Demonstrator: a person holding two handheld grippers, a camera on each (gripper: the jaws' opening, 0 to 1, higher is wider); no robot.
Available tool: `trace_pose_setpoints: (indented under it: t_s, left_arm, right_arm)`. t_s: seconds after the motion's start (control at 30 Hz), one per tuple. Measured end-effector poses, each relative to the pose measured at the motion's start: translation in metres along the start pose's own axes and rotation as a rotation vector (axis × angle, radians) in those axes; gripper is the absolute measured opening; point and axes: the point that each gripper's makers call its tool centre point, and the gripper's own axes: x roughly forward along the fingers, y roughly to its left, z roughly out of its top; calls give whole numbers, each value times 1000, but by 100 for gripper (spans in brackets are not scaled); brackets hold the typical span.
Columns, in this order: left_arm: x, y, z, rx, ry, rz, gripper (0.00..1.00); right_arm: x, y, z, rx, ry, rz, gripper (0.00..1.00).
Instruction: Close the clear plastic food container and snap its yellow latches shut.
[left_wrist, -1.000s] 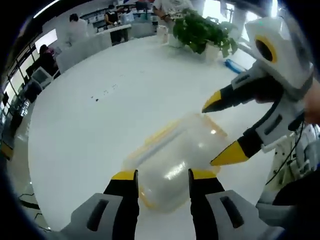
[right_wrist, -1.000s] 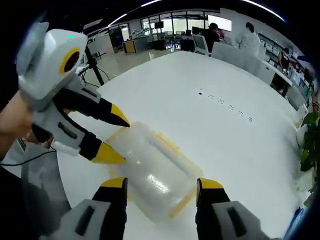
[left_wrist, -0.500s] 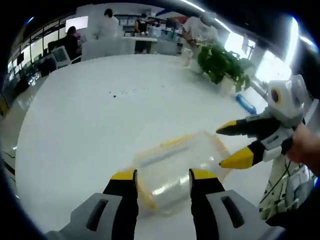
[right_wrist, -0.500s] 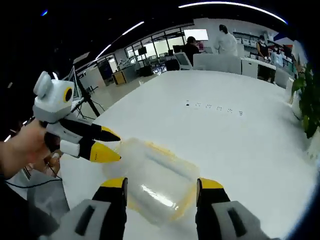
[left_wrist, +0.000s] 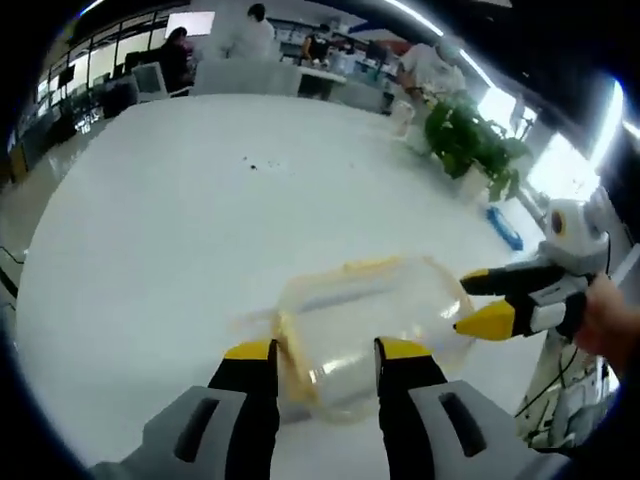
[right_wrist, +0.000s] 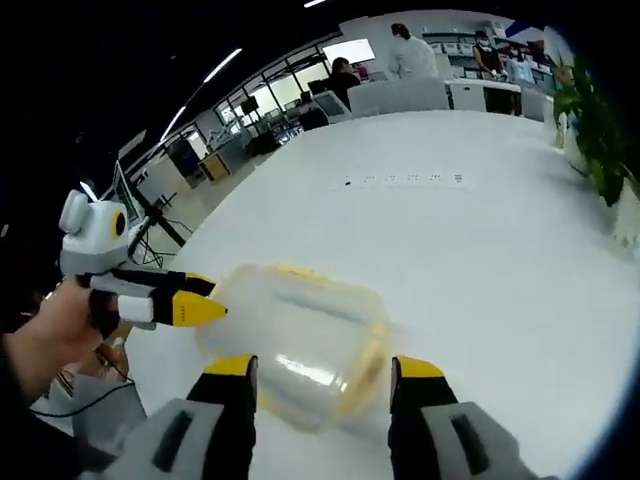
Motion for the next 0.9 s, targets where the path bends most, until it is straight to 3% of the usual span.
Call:
trace_pose_setpoints:
  t_s: [0.03, 0.07, 0.13, 0.23, 0.3, 0.37, 0.4, 0.43, 0.5, 0.57, 0.6, 0.63, 0.67, 0.9]
  left_arm:
    - [2, -3, 4, -79, -19, -20, 41]
    - [2, 1, 7, -84, -40, -9, 41]
    - [3, -3, 2, -128, -23, -31, 43]
    - [5, -5, 1, -114, -33, -60, 44]
    - [4, -6, -2, -137, -25, -75, 43]
    - [4, -8, -1, -111, -40, -73, 42]
    - [4, -8, -2, -117, -40, -75, 42]
    - [6, -7, 0, -123, -42, -77, 41]
    - [6, -9, 0, -126, -43, -81, 40]
    - [7, -10, 0, -122, -28, -84, 39]
    - [3, -13, -21, -246, 76, -88, 37]
    - [14, -9, -7, -160, -1, -88, 37]
    - [17, -11, -5, -157, -13, -88, 37]
    - [16, -7, 1, -176, -30, -86, 38]
  right_arm:
    - [0, 0, 0, 5, 0, -10, 46]
    - [-1, -3, -1, -9, -2, -34, 44]
    - [0, -2, -1, -21, -3, -35, 42]
    - [2, -1, -1, -13, -4, -56, 41]
    - [2, 0, -2, -15, 5, -41, 40]
    - [4, 0, -2, -6, 12, -31, 38]
    - [4, 7, -2, 112, 8, -13, 37]
    - [3, 4, -1, 32, 10, -8, 37]
    - [2, 3, 0, 26, 8, -18, 37]
    - [3, 4, 0, 36, -4, -32, 37]
    - [5, 3, 0, 45, -13, -45, 37]
    - [6, 4, 0, 46, -15, -41, 37]
    - [5, 4, 0, 46, -16, -43, 37]
    - [5, 3, 0, 37, -5, -33, 37]
